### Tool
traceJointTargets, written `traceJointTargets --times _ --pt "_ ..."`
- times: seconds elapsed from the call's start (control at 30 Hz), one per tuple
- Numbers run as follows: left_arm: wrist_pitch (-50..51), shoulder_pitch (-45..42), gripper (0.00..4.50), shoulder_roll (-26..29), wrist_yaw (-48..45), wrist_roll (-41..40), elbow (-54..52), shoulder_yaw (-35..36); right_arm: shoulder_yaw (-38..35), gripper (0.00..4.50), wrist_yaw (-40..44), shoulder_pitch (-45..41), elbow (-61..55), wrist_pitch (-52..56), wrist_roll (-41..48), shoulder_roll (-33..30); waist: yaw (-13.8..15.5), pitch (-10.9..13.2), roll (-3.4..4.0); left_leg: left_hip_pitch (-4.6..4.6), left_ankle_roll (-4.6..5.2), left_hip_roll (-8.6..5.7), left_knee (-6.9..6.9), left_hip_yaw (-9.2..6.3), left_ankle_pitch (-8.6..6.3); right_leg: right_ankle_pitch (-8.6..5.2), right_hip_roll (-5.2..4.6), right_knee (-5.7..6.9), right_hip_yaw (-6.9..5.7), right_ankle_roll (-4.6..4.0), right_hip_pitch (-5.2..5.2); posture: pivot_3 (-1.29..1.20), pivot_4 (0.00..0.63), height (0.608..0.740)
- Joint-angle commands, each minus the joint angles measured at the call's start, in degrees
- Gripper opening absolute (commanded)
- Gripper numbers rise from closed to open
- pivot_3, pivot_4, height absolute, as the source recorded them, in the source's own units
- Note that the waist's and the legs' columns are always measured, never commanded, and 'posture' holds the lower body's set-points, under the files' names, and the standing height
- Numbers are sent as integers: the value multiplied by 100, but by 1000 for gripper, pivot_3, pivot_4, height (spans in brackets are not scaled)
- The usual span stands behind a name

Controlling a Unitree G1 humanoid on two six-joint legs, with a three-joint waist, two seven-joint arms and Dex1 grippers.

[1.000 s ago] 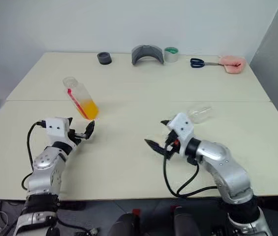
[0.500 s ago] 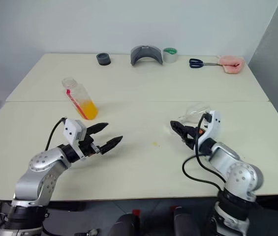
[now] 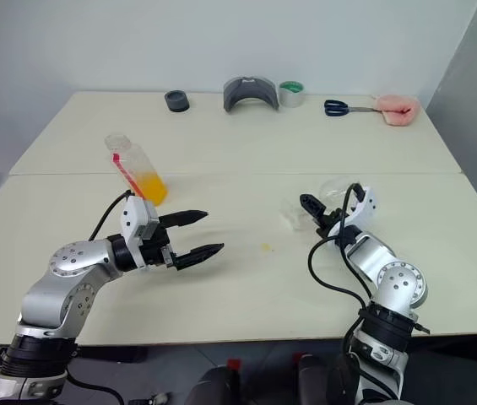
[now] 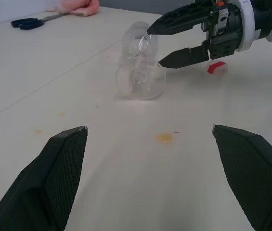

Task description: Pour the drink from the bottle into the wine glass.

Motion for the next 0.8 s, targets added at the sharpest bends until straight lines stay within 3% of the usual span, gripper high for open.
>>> traceJointTargets --times 0.03,0.6,0.8 --pt "-118 -123 4472 -35 -128 11 -45 -82 -37 4500 -49 -201 280 -346 210 18 0 0 1 0 0 0 0 0 0 0 0 0 0 0 0 0 150 740" --pt "-80 -374 4472 -106 -363 26 6 -270 -269 4500 235 -891 2238 -1469 722 -207 -4 4 7 -1 0 0 0 2 0 0 1 0 0 0 -1 0 150 740" --pt "-97 -411 4500 -139 -369 45 94 -272 -302 2539 225 -944 2472 -1526 1068 -223 -6 7 12 -1 1 1 0 2 0 0 1 1 1 0 -1 0 150 740"
